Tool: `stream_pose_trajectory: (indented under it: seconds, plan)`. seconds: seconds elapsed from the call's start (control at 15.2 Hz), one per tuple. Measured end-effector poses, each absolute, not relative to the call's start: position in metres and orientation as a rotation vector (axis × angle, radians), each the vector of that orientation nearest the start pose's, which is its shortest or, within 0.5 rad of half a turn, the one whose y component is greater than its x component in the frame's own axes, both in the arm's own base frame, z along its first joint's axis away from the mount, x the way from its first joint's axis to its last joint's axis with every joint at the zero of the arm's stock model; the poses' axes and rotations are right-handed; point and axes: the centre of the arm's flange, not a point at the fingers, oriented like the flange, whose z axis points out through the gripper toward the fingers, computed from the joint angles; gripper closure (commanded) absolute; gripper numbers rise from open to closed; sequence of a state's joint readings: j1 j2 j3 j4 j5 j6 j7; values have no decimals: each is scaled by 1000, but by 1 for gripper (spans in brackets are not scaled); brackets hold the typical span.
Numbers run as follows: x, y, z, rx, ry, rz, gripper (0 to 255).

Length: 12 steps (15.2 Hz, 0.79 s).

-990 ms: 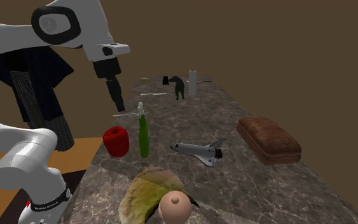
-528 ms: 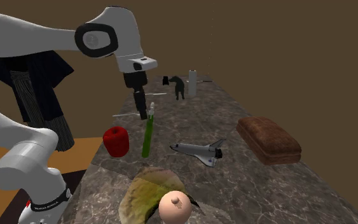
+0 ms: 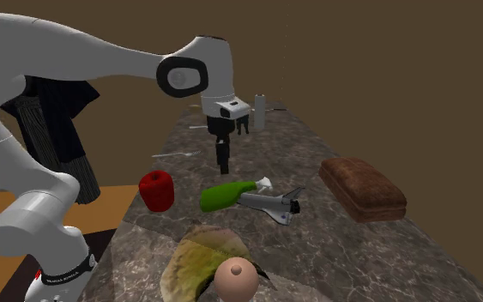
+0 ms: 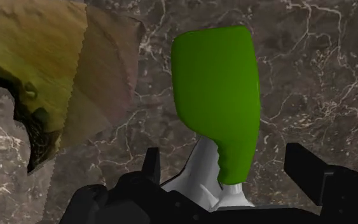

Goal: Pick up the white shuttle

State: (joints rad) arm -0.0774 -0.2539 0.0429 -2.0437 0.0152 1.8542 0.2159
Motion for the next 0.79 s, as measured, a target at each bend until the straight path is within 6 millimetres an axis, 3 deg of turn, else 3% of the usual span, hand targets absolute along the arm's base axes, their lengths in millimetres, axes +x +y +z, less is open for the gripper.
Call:
stream_pose_trajectory:
  seconds: [0.59,0.79]
  plan:
    - [595,-44,484,-2965,722,0,0]
    - [616,-56,467,-2926,797,25,0]
